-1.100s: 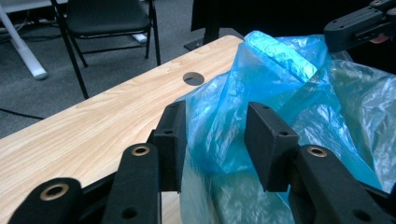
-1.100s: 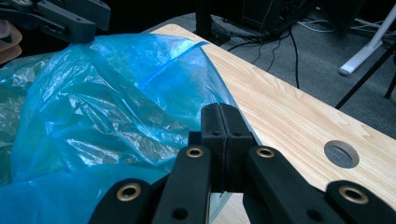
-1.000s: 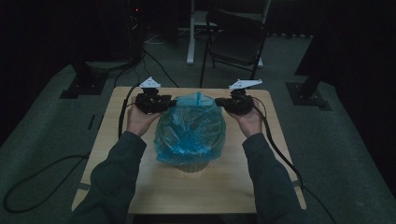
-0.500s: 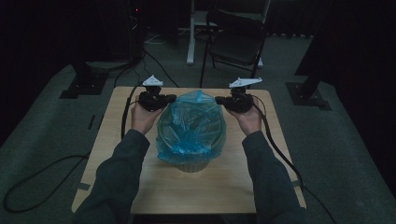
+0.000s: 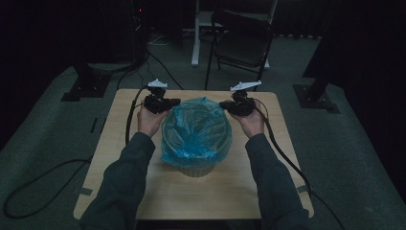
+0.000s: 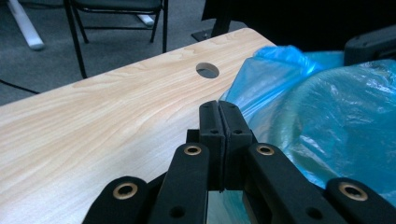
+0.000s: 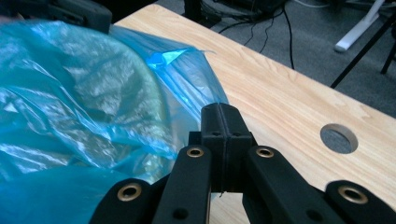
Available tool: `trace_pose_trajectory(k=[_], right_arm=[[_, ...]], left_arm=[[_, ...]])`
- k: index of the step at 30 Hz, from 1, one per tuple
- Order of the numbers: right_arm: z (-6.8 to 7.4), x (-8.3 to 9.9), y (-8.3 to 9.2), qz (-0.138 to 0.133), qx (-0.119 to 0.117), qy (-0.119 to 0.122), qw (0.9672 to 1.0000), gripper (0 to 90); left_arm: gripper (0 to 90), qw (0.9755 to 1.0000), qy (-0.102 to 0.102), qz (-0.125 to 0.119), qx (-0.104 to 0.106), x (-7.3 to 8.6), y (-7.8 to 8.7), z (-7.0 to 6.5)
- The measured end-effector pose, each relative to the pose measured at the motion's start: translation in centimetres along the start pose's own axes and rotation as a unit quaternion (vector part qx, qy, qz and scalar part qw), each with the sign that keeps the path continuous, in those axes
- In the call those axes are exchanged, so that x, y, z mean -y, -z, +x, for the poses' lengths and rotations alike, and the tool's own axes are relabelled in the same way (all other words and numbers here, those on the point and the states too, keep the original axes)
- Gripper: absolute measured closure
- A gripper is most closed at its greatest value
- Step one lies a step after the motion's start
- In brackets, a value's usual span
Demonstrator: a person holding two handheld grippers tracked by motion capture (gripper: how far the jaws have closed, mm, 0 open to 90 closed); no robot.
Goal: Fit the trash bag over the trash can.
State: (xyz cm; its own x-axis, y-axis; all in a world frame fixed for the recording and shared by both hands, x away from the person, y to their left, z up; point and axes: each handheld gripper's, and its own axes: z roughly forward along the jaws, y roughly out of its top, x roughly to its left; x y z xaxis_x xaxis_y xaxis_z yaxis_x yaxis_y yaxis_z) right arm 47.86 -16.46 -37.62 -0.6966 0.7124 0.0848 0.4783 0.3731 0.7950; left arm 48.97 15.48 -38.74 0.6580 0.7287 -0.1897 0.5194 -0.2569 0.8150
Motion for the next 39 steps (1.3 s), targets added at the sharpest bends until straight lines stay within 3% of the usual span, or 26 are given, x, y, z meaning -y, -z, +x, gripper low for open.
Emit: trace_pose_trajectory(k=[8,9,20,25,28,30,33,34,39], right_arm=[[0.2,0.8,-0.7,0.023,-0.005,0.003,0.9997,90.0],[0.3,1.1,-0.7,0.028,-0.005,0.007,0.9996,90.0],[0.5,3.2,-0.5,0.051,0.0,0.01,0.9987,90.0],[0.6,4.0,-0.1,0.055,-0.007,0.01,0.9984,90.0],[1.0,4.2,0.4,0.057,-0.003,0.019,0.9982,90.0],[1.4,4.4,1.2,0.056,0.005,0.026,0.9981,80.6],[1.5,4.6,1.7,0.053,0.004,0.028,0.9982,79.3],[1.8,4.9,2.8,0.047,0.005,0.031,0.9984,74.5],[2.7,5.6,4.9,0.034,0.0,0.038,0.9987,69.8]], left_arm=[[89.3,0.9999,0.005,0.007,0.008,0.6,-0.1,0.5],[89.2,0.9998,0.015,0.008,0.013,1.2,-0.3,0.9],[89.1,0.999,0.038,0.015,0.019,4.0,-0.2,1.8],[88.1,0.9988,0.039,0.024,0.018,5.1,0.0,2.0],[85.8,0.9989,0.04,0.02,0.014,5.5,0.5,2.1],[82.9,0.999,0.042,0.01,0.008,5.7,1.6,2.2],[81.0,0.9991,0.042,0.005,0.005,5.8,2.2,2.2],[80.0,0.9992,0.039,-0.006,0.0,6.1,3.6,2.0],[76.8,0.9993,0.03,-0.02,0.003,6.7,5.8,1.2]])
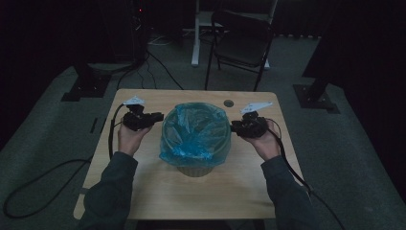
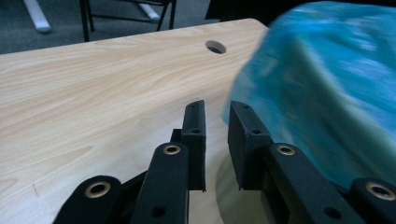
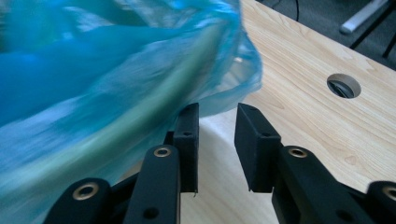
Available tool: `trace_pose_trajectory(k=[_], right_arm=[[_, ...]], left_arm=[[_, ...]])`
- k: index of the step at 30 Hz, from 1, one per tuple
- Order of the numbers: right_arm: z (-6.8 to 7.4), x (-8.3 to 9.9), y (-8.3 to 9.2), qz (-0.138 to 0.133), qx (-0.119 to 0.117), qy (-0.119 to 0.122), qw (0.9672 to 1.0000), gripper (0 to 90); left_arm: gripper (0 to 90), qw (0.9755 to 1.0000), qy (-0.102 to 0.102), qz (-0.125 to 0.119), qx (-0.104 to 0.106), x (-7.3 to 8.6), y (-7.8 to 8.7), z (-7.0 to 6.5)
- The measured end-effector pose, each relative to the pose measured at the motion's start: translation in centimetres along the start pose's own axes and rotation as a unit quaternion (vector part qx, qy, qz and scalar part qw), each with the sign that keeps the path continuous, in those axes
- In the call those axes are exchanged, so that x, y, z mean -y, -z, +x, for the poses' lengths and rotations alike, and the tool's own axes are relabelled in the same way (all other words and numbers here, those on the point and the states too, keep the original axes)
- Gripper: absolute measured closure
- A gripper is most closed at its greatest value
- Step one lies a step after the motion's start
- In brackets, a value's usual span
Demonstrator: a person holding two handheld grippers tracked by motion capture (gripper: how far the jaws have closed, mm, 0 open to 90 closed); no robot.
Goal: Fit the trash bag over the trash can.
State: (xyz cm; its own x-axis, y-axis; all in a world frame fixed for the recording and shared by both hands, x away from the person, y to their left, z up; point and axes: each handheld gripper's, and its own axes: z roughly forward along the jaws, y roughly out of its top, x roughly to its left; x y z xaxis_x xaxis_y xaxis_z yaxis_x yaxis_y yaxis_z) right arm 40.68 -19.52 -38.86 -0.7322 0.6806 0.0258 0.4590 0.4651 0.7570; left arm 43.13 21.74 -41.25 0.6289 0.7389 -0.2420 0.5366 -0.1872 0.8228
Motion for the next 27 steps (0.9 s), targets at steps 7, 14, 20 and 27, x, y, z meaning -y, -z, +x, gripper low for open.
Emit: trace_pose_trajectory(k=[7,14,20,27], right_arm=[[2.2,1.8,2.3,-0.012,-0.018,0.018,0.9996,66.3],[4.8,3.5,3.9,-0.022,-0.049,0.036,0.9979,60.0],[5.2,3.9,3.8,-0.022,-0.055,0.039,0.9975,59.8],[5.8,4.4,3.3,-0.018,-0.069,0.043,0.9965,58.4]], left_arm=[[73.8,0.9993,-0.029,-0.006,0.021,1.5,2.5,-2.2],[70.8,0.9981,-0.048,-0.007,0.038,2.6,4.2,-3.7],[69.8,0.9972,-0.061,-0.015,0.042,2.2,5.1,-4.3],[67.6,0.9953,-0.079,-0.027,0.049,1.3,5.6,-5.3]])
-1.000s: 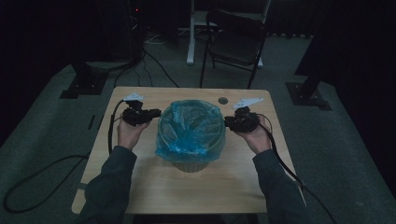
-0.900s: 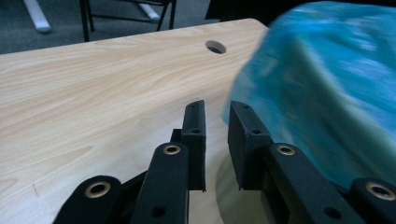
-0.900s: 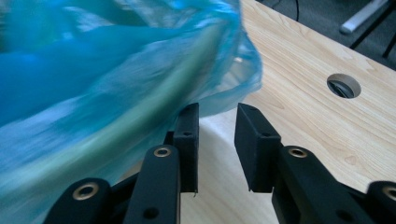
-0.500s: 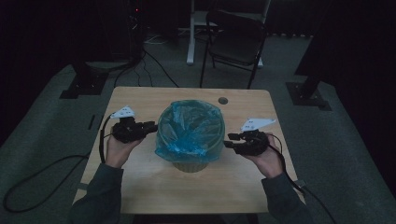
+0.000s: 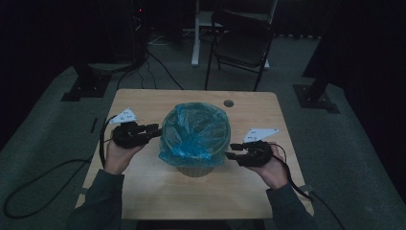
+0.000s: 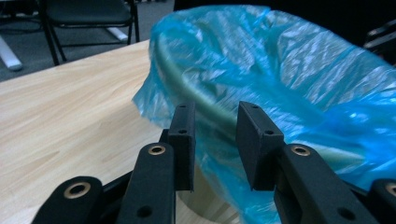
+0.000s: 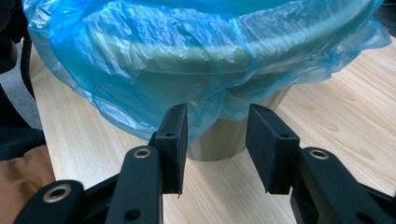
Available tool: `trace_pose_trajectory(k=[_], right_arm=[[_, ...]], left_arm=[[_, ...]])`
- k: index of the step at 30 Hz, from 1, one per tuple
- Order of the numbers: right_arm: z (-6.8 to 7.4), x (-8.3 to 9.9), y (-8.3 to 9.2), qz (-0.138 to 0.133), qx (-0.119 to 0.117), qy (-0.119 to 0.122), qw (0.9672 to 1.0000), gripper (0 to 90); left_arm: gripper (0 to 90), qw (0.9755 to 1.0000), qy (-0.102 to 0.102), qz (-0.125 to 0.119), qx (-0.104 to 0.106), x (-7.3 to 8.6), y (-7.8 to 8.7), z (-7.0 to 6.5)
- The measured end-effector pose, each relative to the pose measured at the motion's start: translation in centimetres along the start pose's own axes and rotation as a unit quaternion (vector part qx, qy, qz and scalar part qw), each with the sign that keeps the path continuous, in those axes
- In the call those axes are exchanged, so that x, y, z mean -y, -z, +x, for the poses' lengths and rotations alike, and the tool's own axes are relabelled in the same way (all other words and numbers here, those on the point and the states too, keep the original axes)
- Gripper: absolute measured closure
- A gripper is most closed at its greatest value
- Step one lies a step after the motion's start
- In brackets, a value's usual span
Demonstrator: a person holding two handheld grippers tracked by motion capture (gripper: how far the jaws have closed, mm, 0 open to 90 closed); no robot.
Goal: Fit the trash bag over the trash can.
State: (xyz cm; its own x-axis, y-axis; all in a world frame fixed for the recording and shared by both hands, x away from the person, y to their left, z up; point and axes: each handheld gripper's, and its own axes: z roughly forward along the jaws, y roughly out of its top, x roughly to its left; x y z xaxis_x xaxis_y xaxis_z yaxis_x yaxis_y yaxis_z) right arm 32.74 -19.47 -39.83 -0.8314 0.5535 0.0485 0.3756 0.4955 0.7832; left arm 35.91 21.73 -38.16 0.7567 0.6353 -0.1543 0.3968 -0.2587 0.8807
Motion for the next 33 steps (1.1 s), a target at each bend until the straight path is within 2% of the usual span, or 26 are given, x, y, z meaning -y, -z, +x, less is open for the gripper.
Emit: trace_pose_trajectory(k=[10,18,25,33], right_arm=[[0.2,0.1,-0.5,0.0,-0.014,0.0,0.9999,59.1],[0.2,0.1,-0.5,-0.003,-0.019,0.003,0.9998,73.9],[0.3,0.2,-0.4,-0.007,-0.012,0.007,0.9999,88.3],[0.5,0.2,-0.5,-0.004,-0.012,0.014,0.9998,90.0]], left_arm=[[65.5,0.9997,-0.024,-0.001,0.005,-1.8,-0.3,-0.6],[63.1,0.9992,-0.039,0.006,0.009,-3.2,-1.1,-1.0],[62.9,0.9988,-0.045,0.01,0.014,-4.3,-1.8,-1.2],[62.5,0.9982,-0.054,0.019,0.018,-5.5,-2.8,-1.2]])
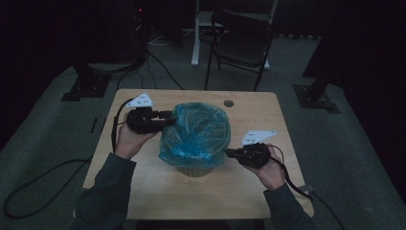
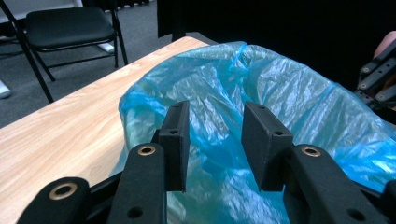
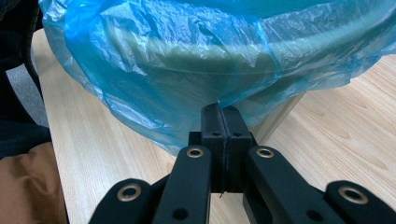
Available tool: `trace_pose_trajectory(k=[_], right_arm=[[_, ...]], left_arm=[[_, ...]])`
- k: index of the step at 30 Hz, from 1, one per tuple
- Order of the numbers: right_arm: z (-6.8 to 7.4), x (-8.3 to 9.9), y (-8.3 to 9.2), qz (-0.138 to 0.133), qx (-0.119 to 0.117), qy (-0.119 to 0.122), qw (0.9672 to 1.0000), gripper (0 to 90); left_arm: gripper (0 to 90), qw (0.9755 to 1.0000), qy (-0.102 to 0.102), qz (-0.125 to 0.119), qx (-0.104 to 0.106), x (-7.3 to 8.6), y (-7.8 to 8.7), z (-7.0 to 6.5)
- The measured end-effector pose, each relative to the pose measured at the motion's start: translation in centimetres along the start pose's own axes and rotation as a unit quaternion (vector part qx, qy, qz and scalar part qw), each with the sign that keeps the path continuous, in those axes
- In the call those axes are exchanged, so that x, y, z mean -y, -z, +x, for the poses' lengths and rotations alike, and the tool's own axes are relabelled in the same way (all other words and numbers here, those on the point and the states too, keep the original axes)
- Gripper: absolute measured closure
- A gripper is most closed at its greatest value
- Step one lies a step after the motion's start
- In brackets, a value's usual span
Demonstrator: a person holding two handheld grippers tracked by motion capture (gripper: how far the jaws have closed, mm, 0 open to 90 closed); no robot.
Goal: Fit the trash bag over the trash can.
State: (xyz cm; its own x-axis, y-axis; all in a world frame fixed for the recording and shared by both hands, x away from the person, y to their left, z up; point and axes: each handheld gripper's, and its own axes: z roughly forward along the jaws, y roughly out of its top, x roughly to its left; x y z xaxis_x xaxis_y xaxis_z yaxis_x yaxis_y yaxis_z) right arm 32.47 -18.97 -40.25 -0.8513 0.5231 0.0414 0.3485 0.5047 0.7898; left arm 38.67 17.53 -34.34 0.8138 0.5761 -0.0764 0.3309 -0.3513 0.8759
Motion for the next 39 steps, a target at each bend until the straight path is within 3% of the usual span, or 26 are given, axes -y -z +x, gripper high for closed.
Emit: trace_pose_trajectory(k=[11,26,39], right_arm=[[0.3,0.0,-0.1,0.002,-0.001,0.008,1.0,90.0],[0.3,0.0,-0.1,0.004,0.003,0.011,0.9999,90.0],[0.0,0.3,0.0,0.008,0.005,0.006,0.9999,90.0]], left_arm=[[62.3,0.9996,-0.022,0.016,0.003,-1.8,-1.6,-0.1],[61.7,0.9987,-0.035,0.037,0.007,-3.6,-3.9,-0.2],[61.7,0.9959,-0.058,0.068,0.012,-4.8,-6.5,-1.0]])
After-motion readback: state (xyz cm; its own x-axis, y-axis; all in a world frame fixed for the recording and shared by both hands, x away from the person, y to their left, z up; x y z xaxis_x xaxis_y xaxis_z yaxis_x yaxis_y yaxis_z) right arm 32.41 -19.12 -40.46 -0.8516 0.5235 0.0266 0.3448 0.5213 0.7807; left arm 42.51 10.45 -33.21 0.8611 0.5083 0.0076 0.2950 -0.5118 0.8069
